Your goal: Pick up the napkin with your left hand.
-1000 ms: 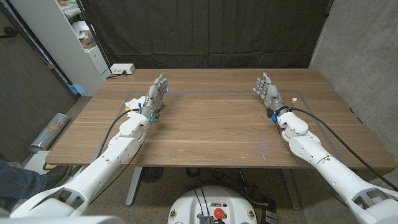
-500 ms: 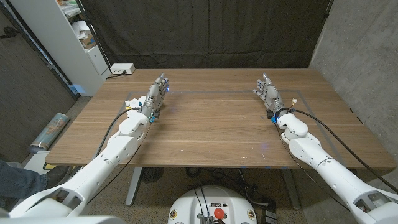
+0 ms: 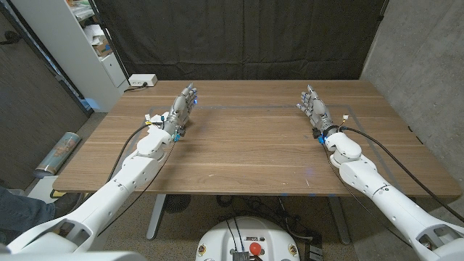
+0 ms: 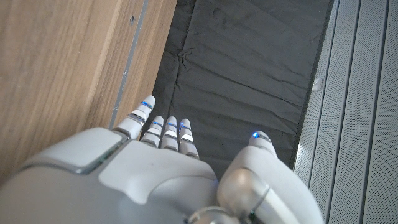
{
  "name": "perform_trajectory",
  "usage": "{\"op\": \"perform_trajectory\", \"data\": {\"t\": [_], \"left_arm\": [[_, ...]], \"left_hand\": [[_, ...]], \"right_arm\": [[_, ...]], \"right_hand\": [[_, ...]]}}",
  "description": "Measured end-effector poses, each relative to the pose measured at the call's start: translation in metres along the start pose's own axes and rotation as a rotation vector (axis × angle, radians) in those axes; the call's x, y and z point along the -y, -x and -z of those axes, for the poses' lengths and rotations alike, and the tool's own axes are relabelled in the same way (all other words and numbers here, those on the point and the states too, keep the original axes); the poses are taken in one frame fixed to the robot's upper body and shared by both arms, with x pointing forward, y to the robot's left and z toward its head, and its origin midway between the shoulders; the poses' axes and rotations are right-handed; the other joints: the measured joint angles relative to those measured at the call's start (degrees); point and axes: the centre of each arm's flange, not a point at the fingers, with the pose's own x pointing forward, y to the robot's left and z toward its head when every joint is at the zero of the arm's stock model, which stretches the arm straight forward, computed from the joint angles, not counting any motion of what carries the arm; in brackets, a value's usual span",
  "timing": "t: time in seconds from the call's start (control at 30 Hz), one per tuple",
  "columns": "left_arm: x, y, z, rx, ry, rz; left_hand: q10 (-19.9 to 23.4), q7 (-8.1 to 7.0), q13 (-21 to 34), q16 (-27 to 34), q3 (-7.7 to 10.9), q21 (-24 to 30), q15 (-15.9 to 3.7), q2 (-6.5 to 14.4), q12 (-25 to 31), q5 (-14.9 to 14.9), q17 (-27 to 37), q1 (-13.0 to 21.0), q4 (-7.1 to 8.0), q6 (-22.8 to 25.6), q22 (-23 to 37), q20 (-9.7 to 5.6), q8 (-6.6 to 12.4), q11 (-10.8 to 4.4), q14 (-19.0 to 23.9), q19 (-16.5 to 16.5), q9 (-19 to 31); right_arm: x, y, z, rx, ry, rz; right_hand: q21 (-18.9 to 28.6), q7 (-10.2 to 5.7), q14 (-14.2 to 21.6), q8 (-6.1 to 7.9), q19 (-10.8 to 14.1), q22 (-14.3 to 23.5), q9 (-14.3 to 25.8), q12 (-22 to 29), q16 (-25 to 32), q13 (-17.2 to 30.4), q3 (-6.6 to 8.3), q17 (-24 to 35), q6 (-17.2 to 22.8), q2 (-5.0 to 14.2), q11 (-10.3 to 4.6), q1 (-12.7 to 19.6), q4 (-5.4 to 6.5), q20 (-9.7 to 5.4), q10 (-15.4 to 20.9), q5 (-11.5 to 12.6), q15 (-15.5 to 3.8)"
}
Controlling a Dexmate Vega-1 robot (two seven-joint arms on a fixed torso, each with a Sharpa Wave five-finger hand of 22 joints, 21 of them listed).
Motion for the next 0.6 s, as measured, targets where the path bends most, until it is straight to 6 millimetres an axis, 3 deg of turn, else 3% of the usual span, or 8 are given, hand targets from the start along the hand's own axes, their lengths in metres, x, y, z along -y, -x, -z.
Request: {"op": "perform_trajectory", "data": {"t": [0.6], "left_arm": [[-0.0076, 0.0060, -0.0120, 0.032, -0.039, -0.012]], "left_hand": [[0.20, -0.22, 0.00, 0.00, 0.15, 0.00, -0.21, 0.53, 0.00, 0.00, -0.01, 0.53, -0.15, 0.21, -0.01, -0.01, 0.00, -0.20, 0.21, 0.00, 0.00]], "right_arm": [[0.0025, 0.0014, -0.0022, -0.003, 0.022, 0.002]], "right_hand": [[0.00, -0.31, 0.00, 0.00, 0.00, -0.01, -0.01, 0.00, 0.00, -0.01, 0.22, -0.01, 0.31, 0.24, 0.19, 0.83, -0.23, 0.00, 0.45, 0.00, 0.00]]}}
